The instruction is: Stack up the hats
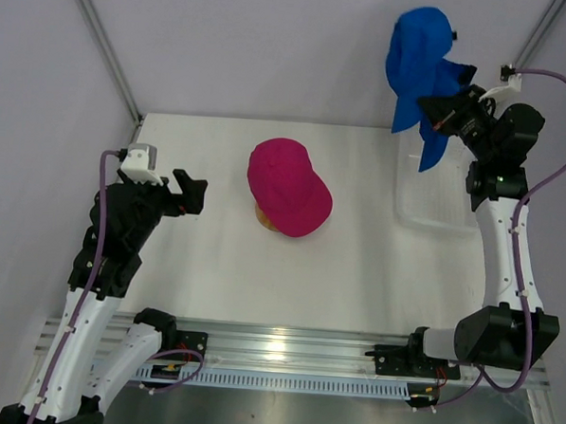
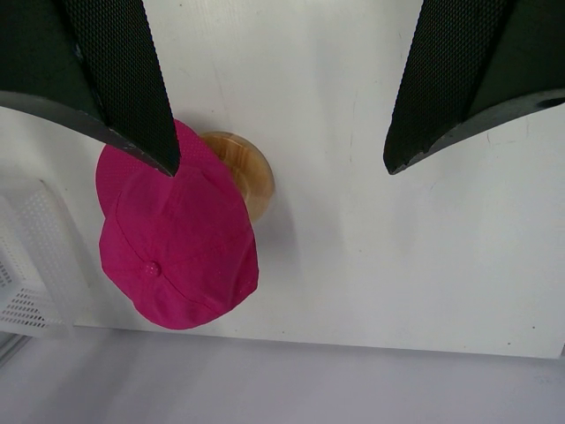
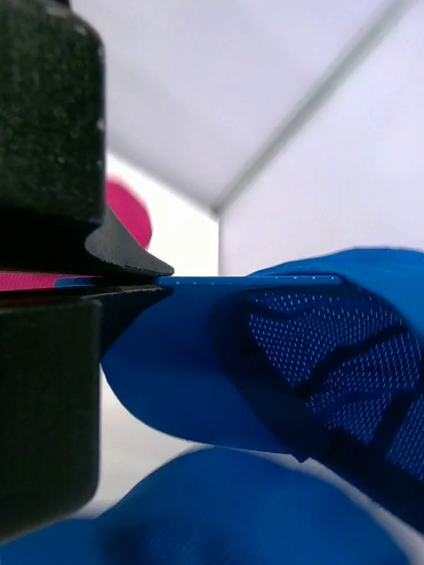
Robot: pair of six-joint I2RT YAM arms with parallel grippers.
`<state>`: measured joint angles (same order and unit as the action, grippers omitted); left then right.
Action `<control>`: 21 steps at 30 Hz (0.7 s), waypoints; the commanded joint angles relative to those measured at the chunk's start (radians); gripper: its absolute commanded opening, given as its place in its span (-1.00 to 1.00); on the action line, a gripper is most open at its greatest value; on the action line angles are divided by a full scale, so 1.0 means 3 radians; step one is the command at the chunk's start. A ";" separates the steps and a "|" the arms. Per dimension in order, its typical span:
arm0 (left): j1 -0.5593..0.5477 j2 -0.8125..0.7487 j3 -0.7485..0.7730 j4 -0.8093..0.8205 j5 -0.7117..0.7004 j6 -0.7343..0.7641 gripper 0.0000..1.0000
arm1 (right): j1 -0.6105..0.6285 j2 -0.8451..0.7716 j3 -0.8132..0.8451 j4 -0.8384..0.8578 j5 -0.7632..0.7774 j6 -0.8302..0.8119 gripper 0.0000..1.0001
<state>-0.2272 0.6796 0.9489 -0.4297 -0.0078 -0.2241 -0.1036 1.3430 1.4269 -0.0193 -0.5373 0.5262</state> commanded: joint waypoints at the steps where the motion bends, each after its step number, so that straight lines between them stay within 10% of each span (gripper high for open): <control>1: -0.0015 -0.0031 0.0125 0.0032 0.0001 0.0072 0.99 | 0.0054 0.0074 0.0040 0.0831 -0.0786 0.0746 -1.00; 6: -0.0015 -0.0123 0.0115 0.0047 0.0001 0.0067 0.99 | -0.0012 -0.0176 -0.0143 0.0330 0.0174 0.0465 -1.00; 21: -0.0015 -0.0087 0.0115 0.0042 0.0103 0.0052 0.99 | 0.0687 0.0457 -0.0114 0.2023 -0.1374 0.1958 -1.00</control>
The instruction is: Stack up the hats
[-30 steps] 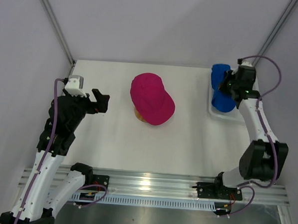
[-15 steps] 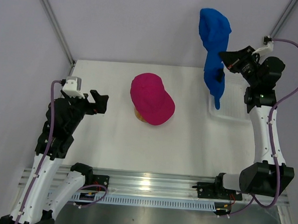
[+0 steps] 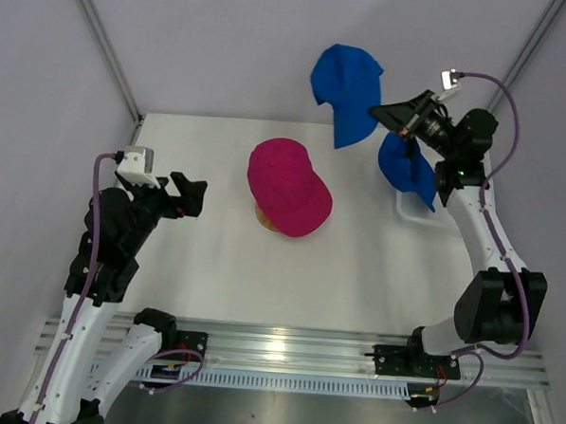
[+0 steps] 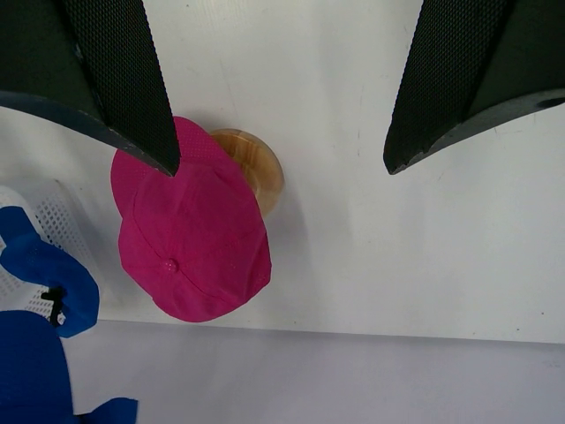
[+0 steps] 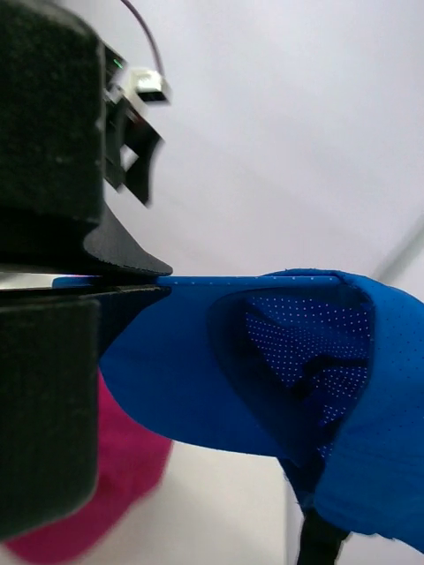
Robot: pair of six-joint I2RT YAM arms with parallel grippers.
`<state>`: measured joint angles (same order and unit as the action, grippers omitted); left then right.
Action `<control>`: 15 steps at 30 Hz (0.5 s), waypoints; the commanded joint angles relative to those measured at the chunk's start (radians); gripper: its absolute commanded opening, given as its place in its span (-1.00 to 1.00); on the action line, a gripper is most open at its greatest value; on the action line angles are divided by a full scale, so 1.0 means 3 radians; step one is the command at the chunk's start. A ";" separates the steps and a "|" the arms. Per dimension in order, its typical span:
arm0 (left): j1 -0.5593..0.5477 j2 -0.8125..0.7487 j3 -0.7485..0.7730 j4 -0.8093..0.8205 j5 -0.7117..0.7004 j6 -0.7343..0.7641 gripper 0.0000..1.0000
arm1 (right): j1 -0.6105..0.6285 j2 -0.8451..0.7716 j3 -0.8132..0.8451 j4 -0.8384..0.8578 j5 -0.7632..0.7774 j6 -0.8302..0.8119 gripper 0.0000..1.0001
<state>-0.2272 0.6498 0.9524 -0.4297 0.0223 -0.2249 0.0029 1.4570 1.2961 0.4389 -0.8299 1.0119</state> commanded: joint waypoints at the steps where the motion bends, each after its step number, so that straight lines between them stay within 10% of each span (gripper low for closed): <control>1: -0.0015 0.0012 0.0103 0.0042 0.0002 0.0059 0.99 | 0.0424 0.0108 0.0378 0.0475 -0.0409 0.0344 -1.00; 15: -0.0015 -0.0029 0.0113 0.0042 -0.0018 0.0059 0.99 | 0.1218 0.0573 0.0181 0.0353 -0.0736 0.0656 -1.00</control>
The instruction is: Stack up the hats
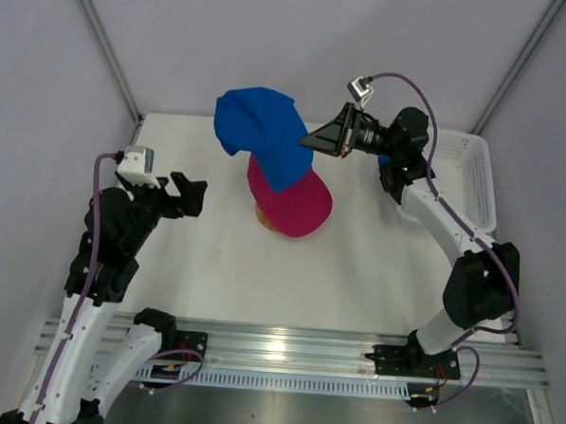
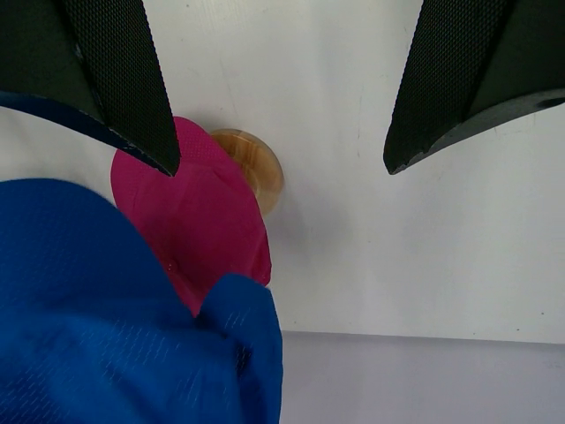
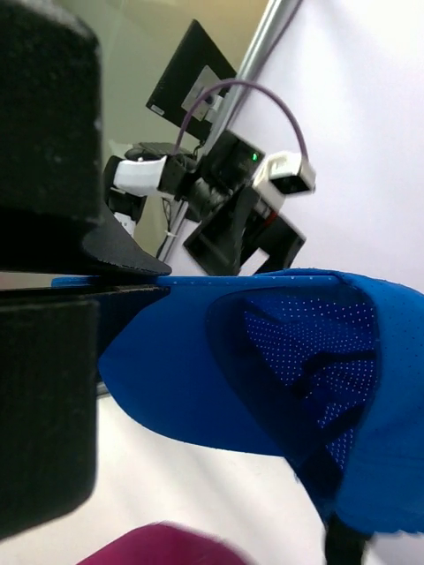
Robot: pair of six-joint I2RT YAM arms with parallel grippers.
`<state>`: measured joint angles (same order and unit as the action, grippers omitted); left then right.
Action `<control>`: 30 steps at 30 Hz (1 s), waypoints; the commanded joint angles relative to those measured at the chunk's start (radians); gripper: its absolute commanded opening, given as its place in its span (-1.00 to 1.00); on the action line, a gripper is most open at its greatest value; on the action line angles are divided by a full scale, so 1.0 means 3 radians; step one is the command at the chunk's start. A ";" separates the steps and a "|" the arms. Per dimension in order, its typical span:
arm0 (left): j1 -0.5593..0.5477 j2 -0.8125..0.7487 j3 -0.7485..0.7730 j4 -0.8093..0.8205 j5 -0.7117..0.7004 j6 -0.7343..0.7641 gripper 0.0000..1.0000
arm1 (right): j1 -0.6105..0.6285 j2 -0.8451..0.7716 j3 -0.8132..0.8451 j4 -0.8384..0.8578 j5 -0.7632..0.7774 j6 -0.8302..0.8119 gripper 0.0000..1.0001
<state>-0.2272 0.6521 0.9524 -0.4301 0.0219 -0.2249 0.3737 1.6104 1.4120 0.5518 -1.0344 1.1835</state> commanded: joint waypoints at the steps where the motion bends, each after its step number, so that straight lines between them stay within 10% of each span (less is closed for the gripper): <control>1: -0.0015 -0.0036 0.0103 0.0048 -0.0017 0.0054 0.99 | -0.0013 0.0077 -0.0278 -0.0024 -0.0065 0.0084 -1.00; 6: -0.0015 -0.0031 0.0103 0.0043 -0.0007 0.0049 0.99 | -0.0008 0.0062 -0.0596 -0.0186 -0.0009 -0.0079 -1.00; 16: -0.0015 -0.0031 0.0103 0.0048 -0.0017 0.0049 0.99 | -0.0013 -0.0122 -0.0207 -0.2385 0.1191 -0.1756 -1.00; 30: -0.0015 -0.0016 0.0108 0.0048 -0.0007 0.0054 0.99 | -0.0370 0.0042 -0.0319 -0.2331 0.1352 -0.1767 -0.88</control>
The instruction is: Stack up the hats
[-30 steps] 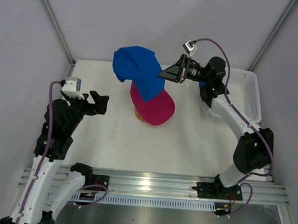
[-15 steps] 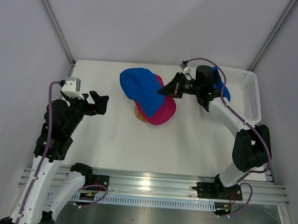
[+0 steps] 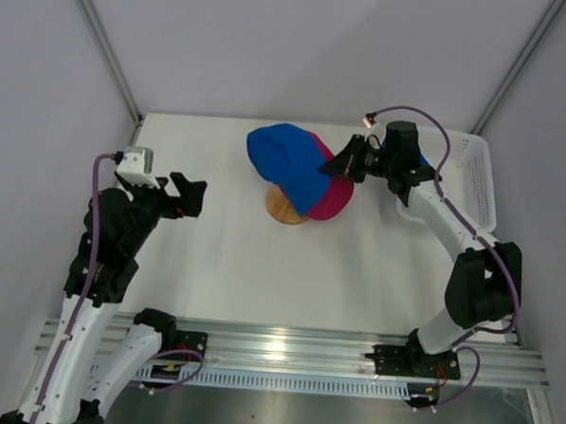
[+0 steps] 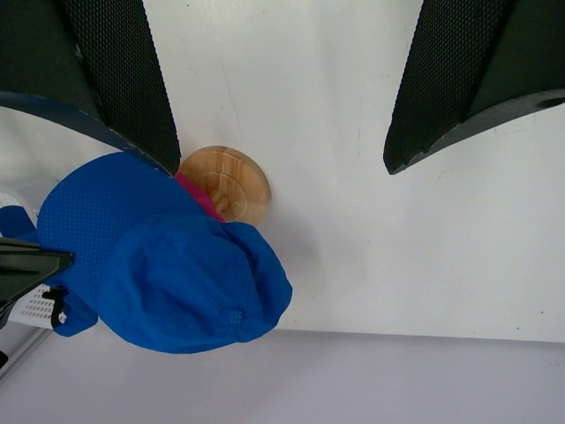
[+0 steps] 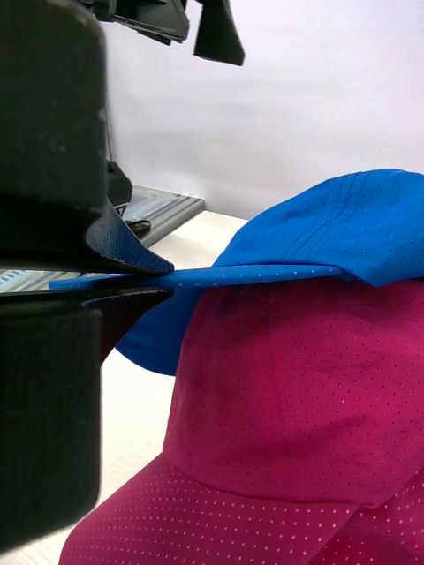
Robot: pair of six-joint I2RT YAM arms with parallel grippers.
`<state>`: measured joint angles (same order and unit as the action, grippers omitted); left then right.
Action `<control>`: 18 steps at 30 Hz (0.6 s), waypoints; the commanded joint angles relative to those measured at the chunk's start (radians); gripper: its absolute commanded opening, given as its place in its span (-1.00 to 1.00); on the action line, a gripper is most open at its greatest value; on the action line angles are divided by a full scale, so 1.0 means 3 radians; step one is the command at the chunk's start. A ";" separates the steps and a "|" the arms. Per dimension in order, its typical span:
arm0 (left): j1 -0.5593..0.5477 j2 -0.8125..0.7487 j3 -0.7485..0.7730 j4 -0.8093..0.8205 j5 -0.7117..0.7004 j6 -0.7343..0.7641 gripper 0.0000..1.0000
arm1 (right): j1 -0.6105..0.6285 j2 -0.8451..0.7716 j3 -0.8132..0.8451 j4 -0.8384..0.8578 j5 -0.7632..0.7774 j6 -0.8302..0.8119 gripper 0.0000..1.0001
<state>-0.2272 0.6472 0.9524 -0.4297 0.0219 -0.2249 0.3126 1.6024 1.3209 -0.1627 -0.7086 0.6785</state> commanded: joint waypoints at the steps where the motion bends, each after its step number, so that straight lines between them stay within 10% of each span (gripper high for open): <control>1: -0.0015 0.0006 0.0103 0.0047 -0.0007 0.0054 0.99 | -0.0193 0.0074 -0.0041 0.0072 0.0250 -0.0063 -0.88; 12: -0.0015 0.0016 0.0103 0.0047 -0.0022 0.0059 0.99 | -0.0551 0.0386 -0.0108 -0.0122 0.0225 -0.0262 -0.54; 18: -0.0015 0.0031 0.0098 0.0037 -0.0042 0.0064 0.99 | -0.0577 0.0028 -0.0414 0.0418 -0.0056 -0.0105 0.39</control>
<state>-0.2272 0.6498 0.9524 -0.4297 0.0216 -0.2249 0.1394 1.6886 1.2549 -0.1329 -0.7040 0.6365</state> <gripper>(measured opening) 0.994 0.633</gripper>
